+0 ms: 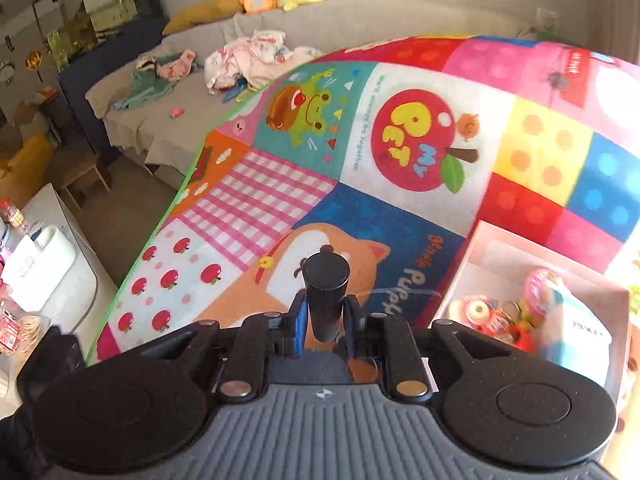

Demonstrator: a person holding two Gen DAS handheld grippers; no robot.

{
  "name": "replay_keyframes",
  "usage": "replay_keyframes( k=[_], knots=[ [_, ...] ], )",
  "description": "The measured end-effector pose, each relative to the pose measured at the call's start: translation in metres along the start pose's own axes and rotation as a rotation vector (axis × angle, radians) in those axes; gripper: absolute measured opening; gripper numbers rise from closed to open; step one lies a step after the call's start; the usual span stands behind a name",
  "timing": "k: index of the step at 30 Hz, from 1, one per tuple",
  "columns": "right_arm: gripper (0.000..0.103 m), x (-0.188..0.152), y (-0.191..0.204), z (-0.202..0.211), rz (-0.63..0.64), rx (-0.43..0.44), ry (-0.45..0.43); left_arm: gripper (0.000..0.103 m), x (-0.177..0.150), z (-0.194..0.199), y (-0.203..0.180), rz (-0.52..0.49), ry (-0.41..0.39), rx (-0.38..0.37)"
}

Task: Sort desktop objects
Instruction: 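Grasp the upright black cylinder on the mat with the right gripper, then lay the black cylinder flat on the mat and open the right gripper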

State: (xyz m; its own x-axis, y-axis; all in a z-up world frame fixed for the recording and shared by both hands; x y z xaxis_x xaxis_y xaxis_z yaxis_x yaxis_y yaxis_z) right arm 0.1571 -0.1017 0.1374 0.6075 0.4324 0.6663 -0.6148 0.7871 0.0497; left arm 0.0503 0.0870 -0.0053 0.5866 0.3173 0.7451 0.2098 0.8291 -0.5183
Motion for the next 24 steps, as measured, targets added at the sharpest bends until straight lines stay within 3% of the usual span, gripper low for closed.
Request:
replay_keyframes(
  k=[3,5,10,15,21,23,24],
  knots=[
    [0.018,-0.043,-0.015,0.038,-0.041,-0.036,-0.009,0.103,0.000,-0.002,-0.001,-0.001,0.005,0.008],
    [0.018,-0.078,-0.027,0.048,-0.100,-0.042,0.030,0.103,0.000,-0.002,-0.002,-0.008,0.007,0.015],
    [0.018,-0.152,-0.055,0.034,-0.316,0.003,0.110,0.103,-0.002,-0.004,-0.011,-0.067,0.016,0.059],
    [0.020,-0.187,-0.074,0.032,-0.460,0.019,0.065,0.103,-0.007,-0.007,-0.024,-0.126,0.054,0.121],
    [0.033,-0.211,-0.070,0.041,-0.339,-0.227,-0.028,0.103,-0.019,-0.006,-0.047,-0.204,0.105,0.118],
    [0.049,-0.220,-0.066,0.043,-0.304,-0.272,-0.055,0.103,-0.018,-0.006,-0.054,-0.225,0.102,0.118],
    [0.052,-0.223,-0.064,0.044,-0.297,-0.286,-0.066,0.103,-0.017,-0.006,-0.059,-0.237,0.097,0.122]
  ],
)
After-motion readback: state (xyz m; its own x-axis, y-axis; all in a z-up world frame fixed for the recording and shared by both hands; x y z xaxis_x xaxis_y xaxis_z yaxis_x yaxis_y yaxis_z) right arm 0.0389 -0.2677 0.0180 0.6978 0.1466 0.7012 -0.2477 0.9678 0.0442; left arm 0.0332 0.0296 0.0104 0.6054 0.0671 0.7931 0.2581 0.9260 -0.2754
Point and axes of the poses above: each gripper's, at about its wrist camera, not at the fingertips, and z roughly against the way its jaws point, y to its left, x to its top, the point moved 2 cm from there along -z, roughly the way its jaws point, and after that the axes turned 8 degrees about -x, right-handed, at the moved point
